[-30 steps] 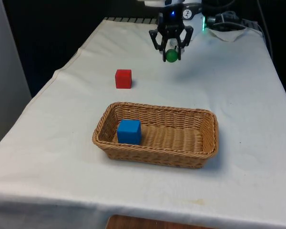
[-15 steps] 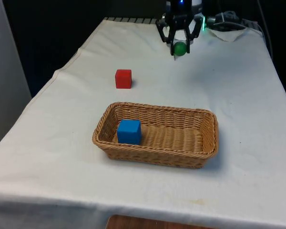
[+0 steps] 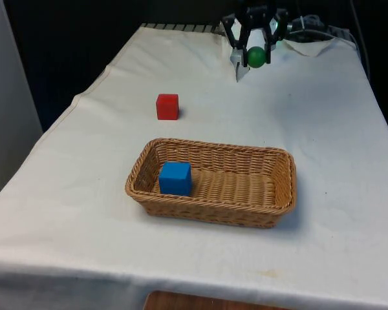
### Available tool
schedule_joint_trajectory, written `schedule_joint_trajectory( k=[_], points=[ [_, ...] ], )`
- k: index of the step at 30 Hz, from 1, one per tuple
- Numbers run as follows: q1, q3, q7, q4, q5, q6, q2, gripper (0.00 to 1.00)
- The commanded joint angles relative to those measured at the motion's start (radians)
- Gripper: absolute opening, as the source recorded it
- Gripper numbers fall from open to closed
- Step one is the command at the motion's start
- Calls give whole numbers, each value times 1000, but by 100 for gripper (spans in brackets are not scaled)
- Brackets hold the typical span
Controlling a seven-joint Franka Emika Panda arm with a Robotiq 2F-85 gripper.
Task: Place all non-red objects into the basket.
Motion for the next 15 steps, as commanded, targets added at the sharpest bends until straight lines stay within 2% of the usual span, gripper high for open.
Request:
schedule_joint_trajectory(
  k=[1, 2, 15],
  points=[
    [0, 3, 2, 11, 2, -3, 7, 0],
    [4, 6, 4, 33, 13, -15, 22, 0],
    [3, 44, 10, 194, 54, -37, 162, 0]
  ],
)
